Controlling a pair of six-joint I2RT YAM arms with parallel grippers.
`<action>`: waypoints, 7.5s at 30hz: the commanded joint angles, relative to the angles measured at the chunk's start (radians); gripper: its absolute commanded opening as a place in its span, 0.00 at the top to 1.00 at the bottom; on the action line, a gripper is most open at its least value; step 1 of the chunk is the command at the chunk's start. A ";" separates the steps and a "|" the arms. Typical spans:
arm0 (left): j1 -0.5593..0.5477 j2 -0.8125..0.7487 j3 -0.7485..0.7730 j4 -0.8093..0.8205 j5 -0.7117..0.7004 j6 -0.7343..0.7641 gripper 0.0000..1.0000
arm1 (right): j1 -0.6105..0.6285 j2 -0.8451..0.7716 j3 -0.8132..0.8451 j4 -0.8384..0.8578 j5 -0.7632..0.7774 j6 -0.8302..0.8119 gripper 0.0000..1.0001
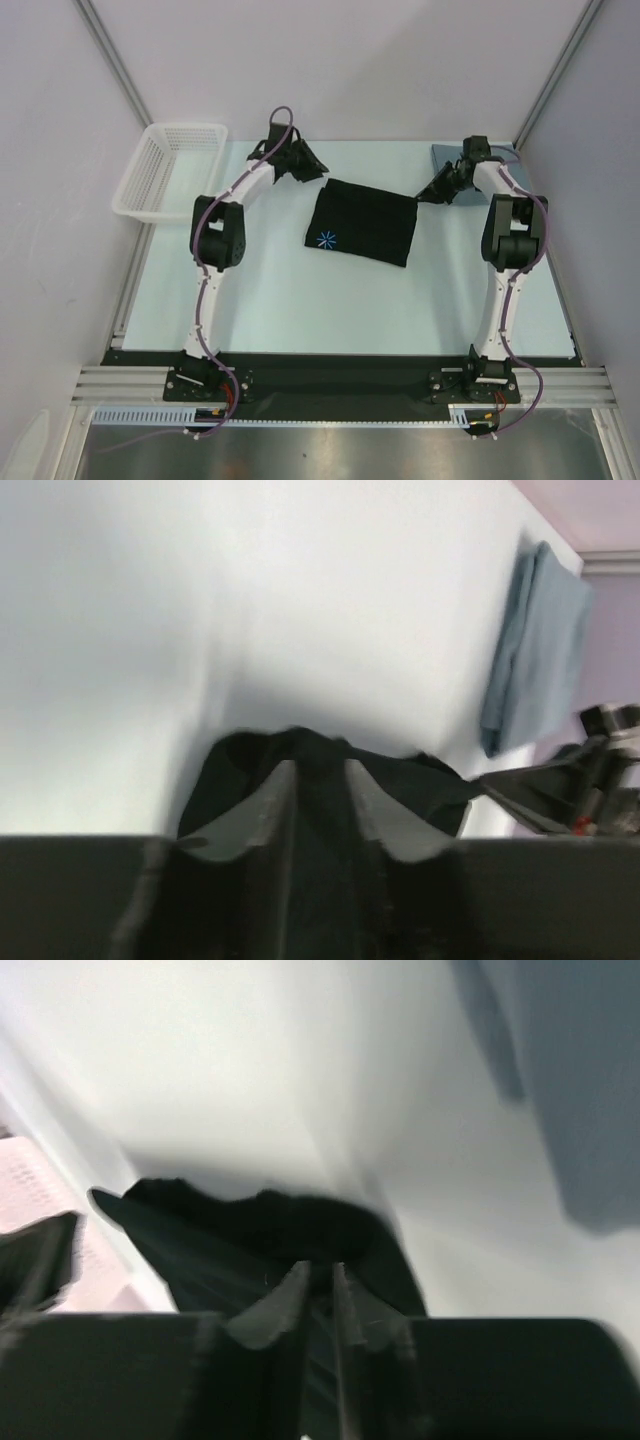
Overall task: Fold and stack the t-shirts
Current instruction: Fold the tshirt, then neatly place the folded tshirt to the corner
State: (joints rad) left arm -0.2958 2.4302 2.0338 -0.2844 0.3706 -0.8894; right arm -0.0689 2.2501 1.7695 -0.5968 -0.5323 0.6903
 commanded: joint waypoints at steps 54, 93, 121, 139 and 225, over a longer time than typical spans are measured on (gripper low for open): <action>-0.085 -0.355 -0.673 0.280 0.373 0.234 0.77 | 0.257 -0.241 -0.577 0.692 -0.388 0.140 0.78; -0.189 -0.350 -0.839 0.247 0.323 0.392 0.78 | -0.029 -0.461 -0.900 0.398 -0.350 -0.153 0.80; -0.023 0.035 0.086 -0.070 0.017 0.484 0.44 | -0.025 -0.143 -0.259 0.230 -0.008 -0.236 0.44; -0.025 0.112 0.085 0.039 0.074 0.383 0.76 | 0.015 -0.014 -0.114 0.193 0.008 -0.235 0.57; -0.704 -0.551 -1.134 0.697 -0.596 -1.146 0.24 | 0.112 -0.824 -0.427 -0.279 0.488 -0.320 0.25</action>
State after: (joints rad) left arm -0.9798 1.8008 0.8242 0.4683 -0.1318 -1.9095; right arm 0.0383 1.4708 1.3025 -0.8593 -0.1116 0.3912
